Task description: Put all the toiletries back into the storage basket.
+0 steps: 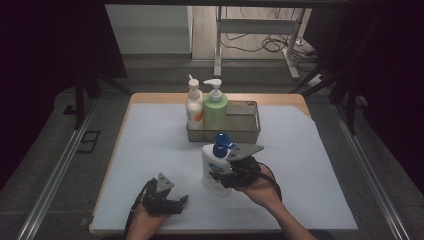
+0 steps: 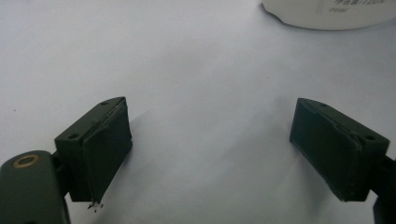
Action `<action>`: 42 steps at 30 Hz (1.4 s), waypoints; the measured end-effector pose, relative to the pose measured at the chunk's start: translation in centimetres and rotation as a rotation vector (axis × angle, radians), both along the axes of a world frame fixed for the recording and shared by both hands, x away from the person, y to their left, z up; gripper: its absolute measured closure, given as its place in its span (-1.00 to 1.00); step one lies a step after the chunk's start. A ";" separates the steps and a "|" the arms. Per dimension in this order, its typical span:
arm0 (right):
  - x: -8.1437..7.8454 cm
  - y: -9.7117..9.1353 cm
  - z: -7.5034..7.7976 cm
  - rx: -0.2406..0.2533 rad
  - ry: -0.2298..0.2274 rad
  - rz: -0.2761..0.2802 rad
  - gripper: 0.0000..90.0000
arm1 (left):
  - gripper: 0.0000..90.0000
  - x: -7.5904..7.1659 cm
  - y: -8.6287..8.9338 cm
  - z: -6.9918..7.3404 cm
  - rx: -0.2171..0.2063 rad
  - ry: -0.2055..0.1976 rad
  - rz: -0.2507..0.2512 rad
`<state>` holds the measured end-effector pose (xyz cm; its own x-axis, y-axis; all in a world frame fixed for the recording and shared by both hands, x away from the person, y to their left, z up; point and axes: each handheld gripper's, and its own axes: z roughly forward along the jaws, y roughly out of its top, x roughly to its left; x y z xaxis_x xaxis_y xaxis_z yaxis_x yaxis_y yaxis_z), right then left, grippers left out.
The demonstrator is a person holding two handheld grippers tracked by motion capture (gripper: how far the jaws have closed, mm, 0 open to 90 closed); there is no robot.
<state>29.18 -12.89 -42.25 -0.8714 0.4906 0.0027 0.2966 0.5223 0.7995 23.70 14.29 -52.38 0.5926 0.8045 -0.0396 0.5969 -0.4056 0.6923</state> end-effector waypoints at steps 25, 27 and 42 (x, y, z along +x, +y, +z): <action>1.0 -1.8 2.9 -0.002 0.023 -0.035 -0.12 | -0.72 0.0 0.0 0.0 -0.001 -0.001 0.000; 1.2 -2.0 3.2 -0.003 0.023 -0.043 -0.12 | -0.72 0.0 0.0 0.0 -0.002 -0.001 0.000; 3.9 -4.9 6.2 -0.001 0.003 -0.158 -0.12 | -0.73 0.0 0.0 0.0 0.001 -0.003 -0.001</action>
